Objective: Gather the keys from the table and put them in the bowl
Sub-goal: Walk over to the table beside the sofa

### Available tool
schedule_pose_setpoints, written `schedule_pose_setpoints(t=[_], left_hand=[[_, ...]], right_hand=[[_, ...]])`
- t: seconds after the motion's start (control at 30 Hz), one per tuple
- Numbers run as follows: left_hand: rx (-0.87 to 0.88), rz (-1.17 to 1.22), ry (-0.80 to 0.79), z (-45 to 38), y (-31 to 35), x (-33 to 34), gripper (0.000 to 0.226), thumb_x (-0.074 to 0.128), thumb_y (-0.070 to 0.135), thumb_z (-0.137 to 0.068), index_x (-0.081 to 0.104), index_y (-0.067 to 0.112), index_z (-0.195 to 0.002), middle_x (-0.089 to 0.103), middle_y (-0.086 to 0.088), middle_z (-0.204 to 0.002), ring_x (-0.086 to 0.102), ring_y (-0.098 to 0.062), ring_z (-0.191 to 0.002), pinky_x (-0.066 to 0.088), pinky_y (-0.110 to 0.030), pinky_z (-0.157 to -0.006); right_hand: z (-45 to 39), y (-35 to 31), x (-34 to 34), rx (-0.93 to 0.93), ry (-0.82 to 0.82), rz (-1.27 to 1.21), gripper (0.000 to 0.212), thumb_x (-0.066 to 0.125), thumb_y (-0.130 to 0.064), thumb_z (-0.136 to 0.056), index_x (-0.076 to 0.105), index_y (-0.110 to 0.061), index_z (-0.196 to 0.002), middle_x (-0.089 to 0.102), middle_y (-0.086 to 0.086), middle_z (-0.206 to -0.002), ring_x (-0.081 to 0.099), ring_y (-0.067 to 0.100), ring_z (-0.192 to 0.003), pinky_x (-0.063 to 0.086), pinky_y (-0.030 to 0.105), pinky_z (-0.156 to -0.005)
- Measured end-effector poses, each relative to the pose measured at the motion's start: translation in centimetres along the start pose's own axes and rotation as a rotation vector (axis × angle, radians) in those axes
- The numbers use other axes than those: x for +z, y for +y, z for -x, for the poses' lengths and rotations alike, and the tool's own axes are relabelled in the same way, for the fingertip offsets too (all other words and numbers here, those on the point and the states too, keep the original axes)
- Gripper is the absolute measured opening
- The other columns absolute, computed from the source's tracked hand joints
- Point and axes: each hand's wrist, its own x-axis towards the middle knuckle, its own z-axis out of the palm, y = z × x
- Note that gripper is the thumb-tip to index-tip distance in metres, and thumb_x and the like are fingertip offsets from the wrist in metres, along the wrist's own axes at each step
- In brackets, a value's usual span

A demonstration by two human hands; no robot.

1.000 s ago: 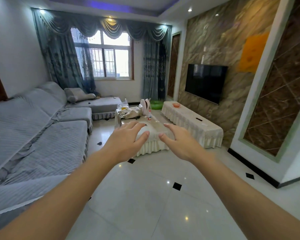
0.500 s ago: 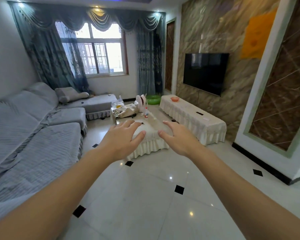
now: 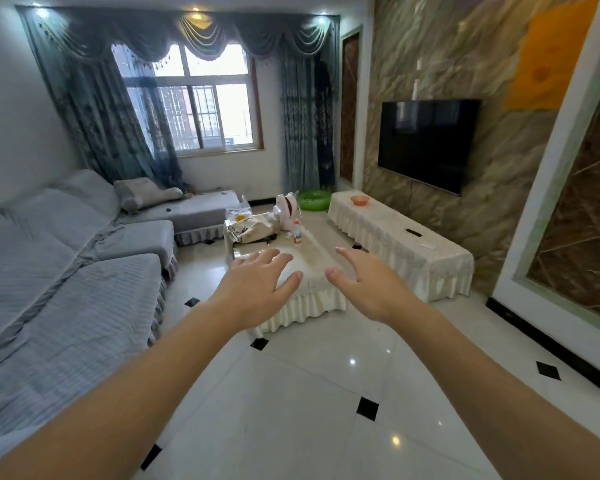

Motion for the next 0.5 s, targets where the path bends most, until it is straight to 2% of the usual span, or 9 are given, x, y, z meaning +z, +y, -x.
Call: schedule_pose_setpoints(t=[0.27,0.4,0.5], left_hand=[[0.037,0.083,0.009,-10.7,-3.3,6.1,0.067,0.015,0.063,-0.090,0.040,0.025,-0.140,0.042,0.003,-0.147,0.039,-0.020,-0.133,0.032,-0.043,-0.107],[0.049,0.151,0.040,-17.3,-6.1,9.2,0.063,0.020,0.061,-0.092,0.043,0.025,-0.138,0.045,0.002,-0.145,0.041,-0.021,-0.132,0.031,-0.042,-0.105],[0.054,0.177,0.033,-22.4,-7.7,11.2,0.061,0.022,0.062,-0.093,0.041,0.026,-0.140,0.043,0.001,-0.147,0.039,-0.020,-0.134,0.030,-0.042,-0.105]], right_hand=[[-9.1,6.0,3.5,0.066,-0.019,0.095,0.064,0.041,-0.059,-0.093,0.037,-0.025,-0.147,0.042,-0.001,-0.149,0.035,0.020,-0.136,0.030,0.036,-0.104],[-15.3,8.5,5.2,0.111,-0.060,0.124,0.068,0.039,-0.063,-0.091,0.034,-0.026,-0.148,0.043,0.000,-0.148,0.036,0.021,-0.135,0.034,0.042,-0.106],[-19.7,10.0,5.9,0.129,-0.037,0.138,0.067,0.040,-0.063,-0.090,0.035,-0.028,-0.147,0.042,-0.002,-0.149,0.036,0.020,-0.135,0.032,0.039,-0.104]])
